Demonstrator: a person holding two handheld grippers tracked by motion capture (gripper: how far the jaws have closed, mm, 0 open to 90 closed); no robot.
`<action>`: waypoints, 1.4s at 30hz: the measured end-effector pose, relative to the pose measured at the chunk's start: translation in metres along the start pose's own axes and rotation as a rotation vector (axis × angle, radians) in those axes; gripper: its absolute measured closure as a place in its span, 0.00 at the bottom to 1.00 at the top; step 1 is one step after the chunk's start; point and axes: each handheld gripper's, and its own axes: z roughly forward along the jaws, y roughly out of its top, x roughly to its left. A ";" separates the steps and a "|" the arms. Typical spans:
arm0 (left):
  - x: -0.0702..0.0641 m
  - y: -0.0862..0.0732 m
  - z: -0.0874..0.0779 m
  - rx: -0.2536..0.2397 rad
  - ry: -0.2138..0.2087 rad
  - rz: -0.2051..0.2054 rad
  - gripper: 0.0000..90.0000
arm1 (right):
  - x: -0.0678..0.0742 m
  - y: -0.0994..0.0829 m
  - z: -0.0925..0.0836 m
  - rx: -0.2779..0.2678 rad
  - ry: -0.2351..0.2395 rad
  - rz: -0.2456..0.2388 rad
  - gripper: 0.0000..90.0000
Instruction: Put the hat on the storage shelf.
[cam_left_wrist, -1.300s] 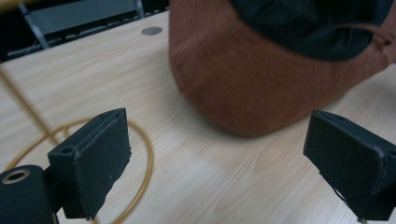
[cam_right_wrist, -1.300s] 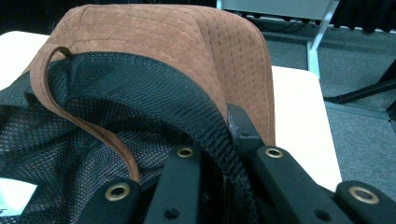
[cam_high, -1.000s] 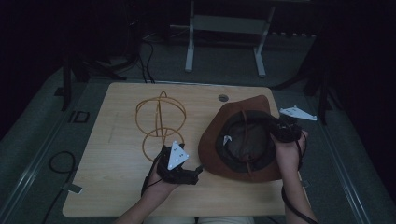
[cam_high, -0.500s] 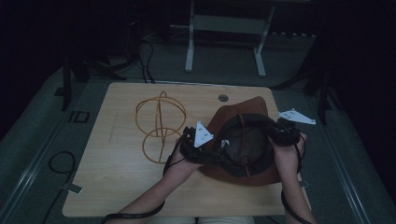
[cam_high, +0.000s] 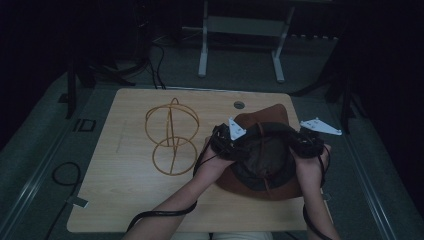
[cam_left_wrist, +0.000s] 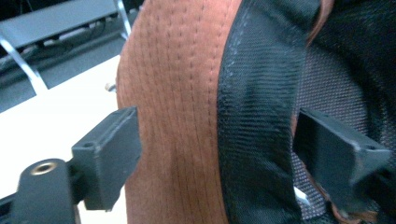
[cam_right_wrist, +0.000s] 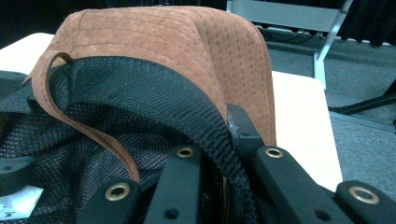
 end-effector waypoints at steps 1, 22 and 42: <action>0.000 0.000 0.002 0.009 0.007 0.002 0.20 | 0.000 0.000 0.000 0.000 -0.002 0.001 0.94; 0.013 0.005 0.006 0.042 0.151 0.000 0.96 | 0.022 -0.005 -0.003 -0.017 0.033 -0.016 0.93; 0.021 0.011 -0.020 -0.061 0.178 0.059 0.97 | 0.003 -0.020 -0.068 -0.110 0.194 -0.076 0.49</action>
